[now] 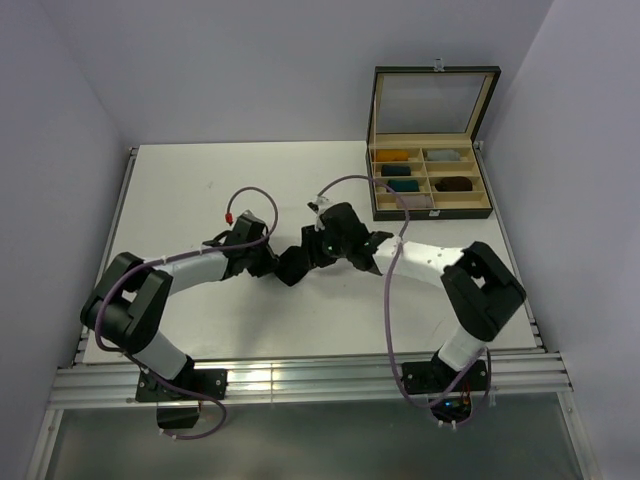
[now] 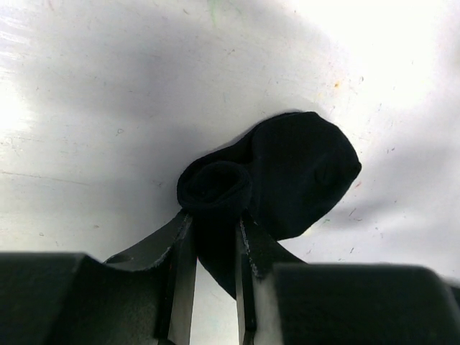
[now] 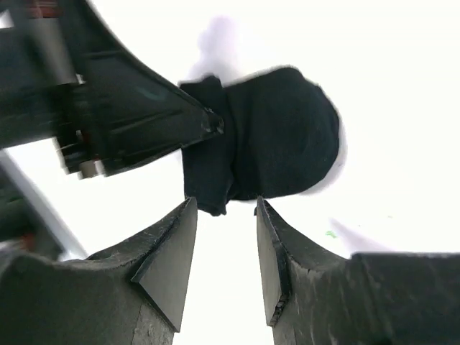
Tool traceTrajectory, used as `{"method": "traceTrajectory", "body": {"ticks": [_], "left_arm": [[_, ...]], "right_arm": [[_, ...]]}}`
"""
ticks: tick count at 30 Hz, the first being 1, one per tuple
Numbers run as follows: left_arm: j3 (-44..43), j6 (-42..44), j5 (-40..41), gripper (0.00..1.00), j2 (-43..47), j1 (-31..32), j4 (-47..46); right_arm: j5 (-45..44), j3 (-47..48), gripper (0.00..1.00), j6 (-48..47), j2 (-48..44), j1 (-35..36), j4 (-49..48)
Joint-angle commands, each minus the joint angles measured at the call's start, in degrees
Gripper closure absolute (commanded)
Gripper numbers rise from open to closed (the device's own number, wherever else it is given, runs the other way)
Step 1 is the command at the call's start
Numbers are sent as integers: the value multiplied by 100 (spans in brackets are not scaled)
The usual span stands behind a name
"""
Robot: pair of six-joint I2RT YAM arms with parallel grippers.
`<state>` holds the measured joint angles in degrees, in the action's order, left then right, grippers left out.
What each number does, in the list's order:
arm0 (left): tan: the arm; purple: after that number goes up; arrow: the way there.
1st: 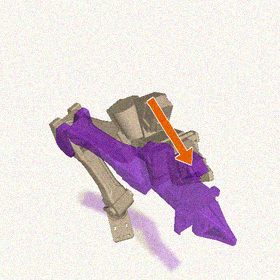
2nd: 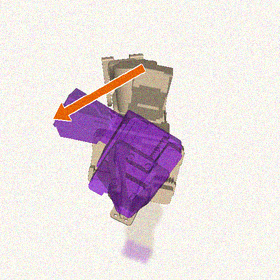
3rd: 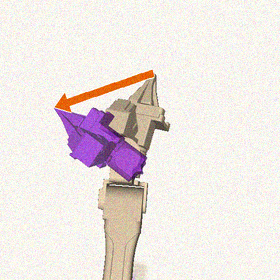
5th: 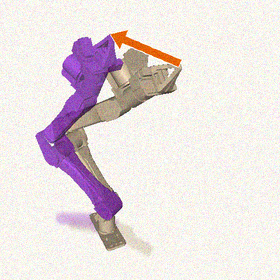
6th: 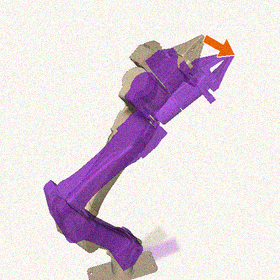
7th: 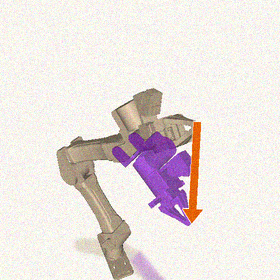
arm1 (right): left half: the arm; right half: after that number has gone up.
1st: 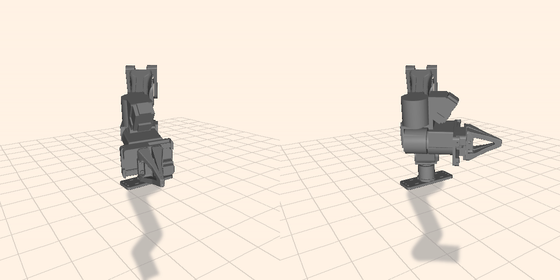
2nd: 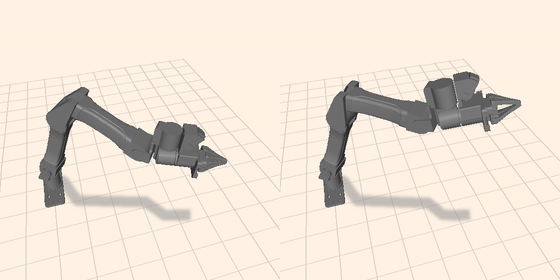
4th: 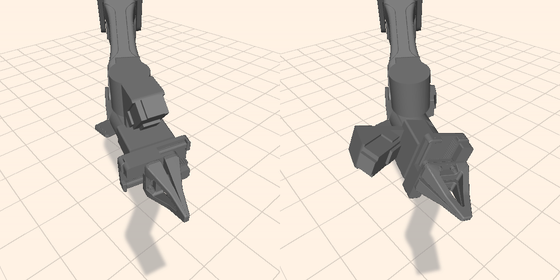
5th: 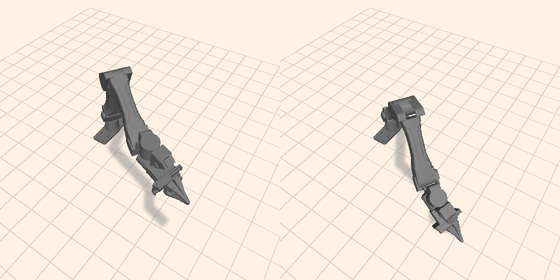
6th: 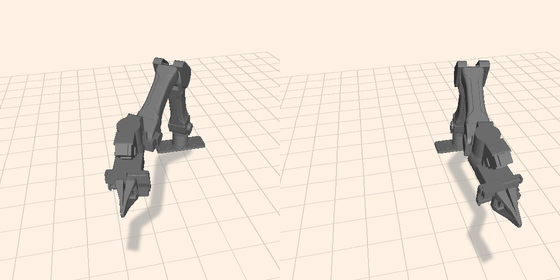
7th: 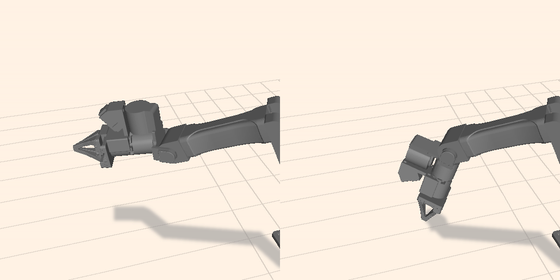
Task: Roll the socks
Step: Roll the sock at the center of the board.
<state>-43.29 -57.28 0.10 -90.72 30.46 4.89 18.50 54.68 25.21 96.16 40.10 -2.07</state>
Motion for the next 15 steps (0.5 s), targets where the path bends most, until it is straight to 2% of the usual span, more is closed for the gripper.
{"method": "traceTrajectory", "body": {"ticks": [1,2,7,15], "left_arm": [[-171,410,175,100,-209,22,830],[-197,428,157,100,-236,13,865],[-347,480,-44,100,-411,22,944],[-496,551,-115,100,-526,22,1067]], "right_arm": [[-1637,-308,54,-920,-588,586,-389],[-2039,-352,54,-1052,-720,735,-495],[-2614,-344,54,-1826,-616,1596,-1041],[-3221,8,54,-2406,174,2116,-1296]]}}
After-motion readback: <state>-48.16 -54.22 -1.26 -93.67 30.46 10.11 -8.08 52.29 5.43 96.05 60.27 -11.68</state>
